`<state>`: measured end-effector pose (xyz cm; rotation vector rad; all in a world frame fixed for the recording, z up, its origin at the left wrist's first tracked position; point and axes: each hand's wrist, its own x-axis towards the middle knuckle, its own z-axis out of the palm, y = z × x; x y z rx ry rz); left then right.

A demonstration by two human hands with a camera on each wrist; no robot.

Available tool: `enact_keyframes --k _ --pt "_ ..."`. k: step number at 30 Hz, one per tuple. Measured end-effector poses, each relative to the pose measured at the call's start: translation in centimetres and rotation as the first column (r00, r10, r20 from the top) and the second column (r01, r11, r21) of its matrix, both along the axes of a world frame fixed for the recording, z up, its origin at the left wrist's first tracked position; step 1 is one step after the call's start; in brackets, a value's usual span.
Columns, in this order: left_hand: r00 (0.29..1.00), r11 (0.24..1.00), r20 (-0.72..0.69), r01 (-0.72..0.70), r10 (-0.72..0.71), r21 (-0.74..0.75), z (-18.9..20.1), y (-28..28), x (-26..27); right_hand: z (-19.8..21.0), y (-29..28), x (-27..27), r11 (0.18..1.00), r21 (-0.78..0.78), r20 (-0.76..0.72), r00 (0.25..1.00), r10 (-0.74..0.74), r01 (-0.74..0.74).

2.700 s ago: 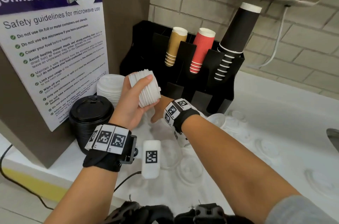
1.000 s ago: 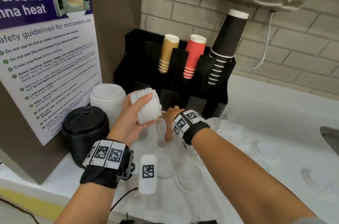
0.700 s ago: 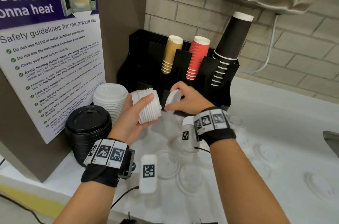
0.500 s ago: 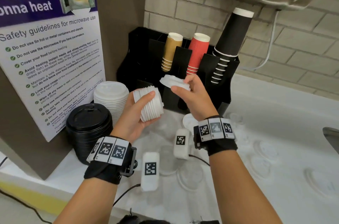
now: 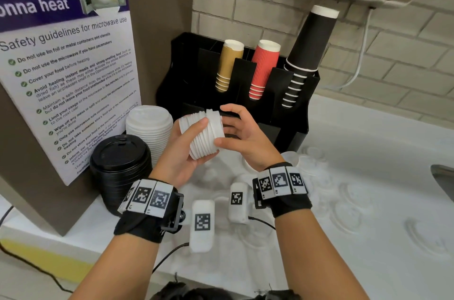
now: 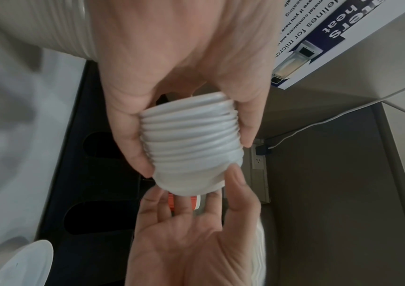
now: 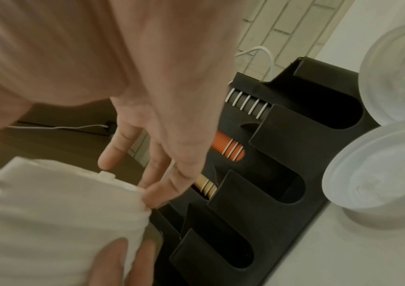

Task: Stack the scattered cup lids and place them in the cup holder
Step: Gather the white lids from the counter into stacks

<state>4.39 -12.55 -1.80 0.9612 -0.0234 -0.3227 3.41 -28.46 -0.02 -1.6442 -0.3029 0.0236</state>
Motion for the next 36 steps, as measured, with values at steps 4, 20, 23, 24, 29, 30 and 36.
enact_keyframes --k 4,20,23,24,29,30,36 --pt "1.000 1.000 0.001 0.017 -0.017 0.000 0.0 0.0 0.0 0.5 0.0 -0.4 1.000 -0.030 -0.004 1.000 -0.008 0.008" --pt "0.999 0.998 0.024 0.050 -0.049 -0.046 0.0 0.1 -0.5 1.8 -0.7 -1.1 0.994 -0.109 0.006 1.000 0.004 -0.004" --pt "0.998 0.998 0.025 0.055 -0.054 -0.037 -0.1 0.1 -0.8 2.0 -0.7 -1.3 0.991 -0.133 0.006 1.000 0.023 -0.022" --pt "0.998 0.998 0.026 0.059 -0.058 -0.037 -0.1 0.1 -0.8 2.0 -0.7 -1.3 0.989 -0.143 0.009 1.000 0.030 -0.029" --pt "1.000 0.999 0.017 0.018 -0.017 -0.035 -0.1 0.0 -1.3 1.9 -0.7 -1.4 0.989 -0.146 -0.009 1.000 0.000 -0.001" --pt "1.000 0.999 0.011 -0.003 0.004 -0.042 -0.1 0.1 -1.3 1.9 -0.7 -1.4 0.985 -0.165 -0.024 0.998 -0.055 0.050" --pt "0.999 0.997 -0.003 -0.038 0.038 -0.061 -0.3 0.4 -1.4 -0.4 -0.2 -2.1 0.343 -0.892 -0.304 0.952 0.022 -0.293"
